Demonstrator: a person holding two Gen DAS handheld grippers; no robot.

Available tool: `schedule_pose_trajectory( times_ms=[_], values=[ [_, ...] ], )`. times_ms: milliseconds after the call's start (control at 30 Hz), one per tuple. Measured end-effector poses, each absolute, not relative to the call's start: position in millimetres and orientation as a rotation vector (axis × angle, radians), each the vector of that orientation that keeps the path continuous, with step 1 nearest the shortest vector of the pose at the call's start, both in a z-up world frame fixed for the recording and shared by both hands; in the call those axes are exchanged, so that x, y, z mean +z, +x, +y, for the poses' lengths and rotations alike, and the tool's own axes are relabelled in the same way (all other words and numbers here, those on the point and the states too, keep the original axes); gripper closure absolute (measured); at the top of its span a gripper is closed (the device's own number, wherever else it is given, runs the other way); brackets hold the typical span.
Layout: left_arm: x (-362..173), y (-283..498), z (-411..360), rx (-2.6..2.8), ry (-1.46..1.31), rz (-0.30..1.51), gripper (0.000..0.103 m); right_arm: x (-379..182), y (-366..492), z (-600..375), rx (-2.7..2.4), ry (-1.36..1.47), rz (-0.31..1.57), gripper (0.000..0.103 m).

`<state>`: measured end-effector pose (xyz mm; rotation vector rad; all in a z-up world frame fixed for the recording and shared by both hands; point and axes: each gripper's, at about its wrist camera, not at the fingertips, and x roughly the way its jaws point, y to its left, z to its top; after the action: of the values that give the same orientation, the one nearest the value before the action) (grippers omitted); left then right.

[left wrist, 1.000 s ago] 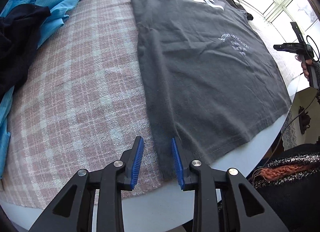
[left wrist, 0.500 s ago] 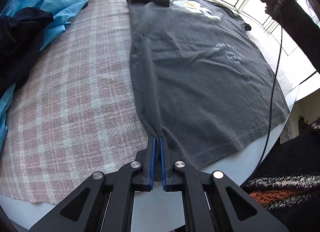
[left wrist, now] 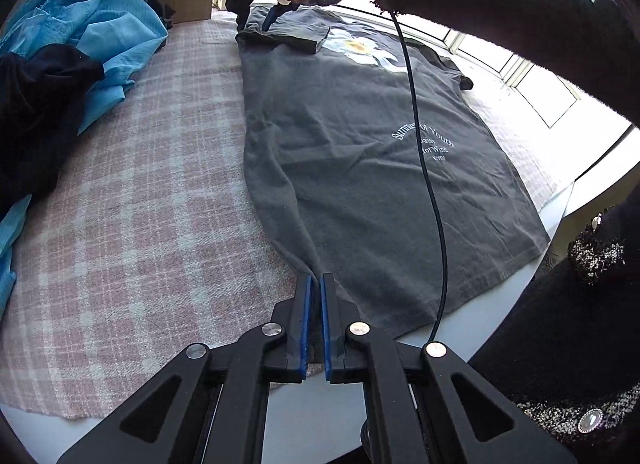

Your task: Fold clothes

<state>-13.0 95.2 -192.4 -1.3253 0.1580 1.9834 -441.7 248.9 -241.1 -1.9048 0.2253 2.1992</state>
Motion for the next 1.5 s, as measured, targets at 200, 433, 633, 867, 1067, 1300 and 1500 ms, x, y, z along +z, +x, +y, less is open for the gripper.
schedule_pose_trajectory(
  times_ms=[200, 433, 633, 867, 1067, 1300, 1500],
  values=[
    [-182, -7, 96, 1.952, -1.284, 0.166, 0.100, -220, -416, 283, 2.274, -1.840, 0.440, 0.098],
    [-162, 16, 123, 1.850, -1.207, 0.220, 0.101, -185, -359, 347, 2.287, -1.744, 0.519, 0.099],
    [-154, 36, 168, 1.716, -1.136, 0.254, 0.101, -181, -300, 414, 2.211, -1.673, 0.566, 0.099],
    [-175, 56, 228, 1.558, -1.131, 0.334, 0.101, -209, -276, 441, 2.201, -1.647, 0.628, 0.099],
    [-194, 61, 249, 1.517, -1.182, 0.368, 0.101, -226, -282, 435, 2.229, -1.656, 0.588, 0.099],
    [-204, 59, 254, 1.541, -1.257, 0.390, 0.096, -222, -282, 434, 2.214, -1.694, 0.530, 0.093],
    [-174, 57, 207, 1.597, -1.312, 0.335, 0.086, -154, -225, 445, 2.314, -1.505, 0.561, 0.083]
  ],
)
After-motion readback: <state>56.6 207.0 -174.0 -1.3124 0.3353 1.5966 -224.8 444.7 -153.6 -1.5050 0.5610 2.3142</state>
